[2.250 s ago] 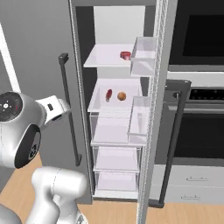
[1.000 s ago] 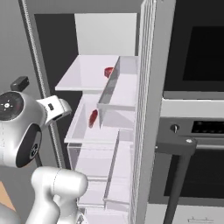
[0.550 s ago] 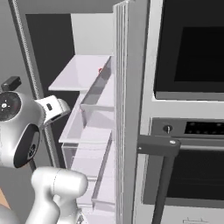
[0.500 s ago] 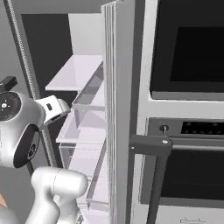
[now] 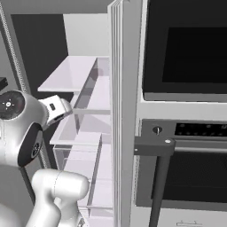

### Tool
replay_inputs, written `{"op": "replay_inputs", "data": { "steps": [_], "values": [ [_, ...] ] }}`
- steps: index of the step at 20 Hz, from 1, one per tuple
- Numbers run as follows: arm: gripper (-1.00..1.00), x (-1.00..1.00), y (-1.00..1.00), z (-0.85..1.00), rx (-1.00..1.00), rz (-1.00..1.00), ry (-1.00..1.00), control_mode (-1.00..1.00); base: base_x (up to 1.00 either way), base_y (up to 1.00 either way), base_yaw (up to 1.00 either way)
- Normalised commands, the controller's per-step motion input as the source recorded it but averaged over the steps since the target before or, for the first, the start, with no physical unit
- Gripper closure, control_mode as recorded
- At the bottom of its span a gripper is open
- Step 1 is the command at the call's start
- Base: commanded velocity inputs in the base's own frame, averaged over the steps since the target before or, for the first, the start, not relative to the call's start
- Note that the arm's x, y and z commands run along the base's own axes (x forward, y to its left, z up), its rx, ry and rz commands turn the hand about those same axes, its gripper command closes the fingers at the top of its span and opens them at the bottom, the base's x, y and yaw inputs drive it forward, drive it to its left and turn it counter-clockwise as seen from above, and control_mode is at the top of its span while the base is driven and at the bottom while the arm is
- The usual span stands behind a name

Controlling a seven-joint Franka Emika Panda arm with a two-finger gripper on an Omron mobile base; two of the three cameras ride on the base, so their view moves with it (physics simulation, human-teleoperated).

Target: Place one onion and one steak in each tupperware on the nearby counter, to pack two identical lunches.

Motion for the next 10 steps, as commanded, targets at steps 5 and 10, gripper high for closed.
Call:
{"op": "replay_inputs", "data": {
  "steps": [5,10],
  "values": [
    [-1.0,0.57,0.27,0.06,0.0,-0.19,-0.05,-1.0,0.0,0.0,0.0],
    [-1.0,0.28,0.17,0.56,0.03,-0.38,-0.24,-1.0,0.0,0.0,0.0]
  ]
}}
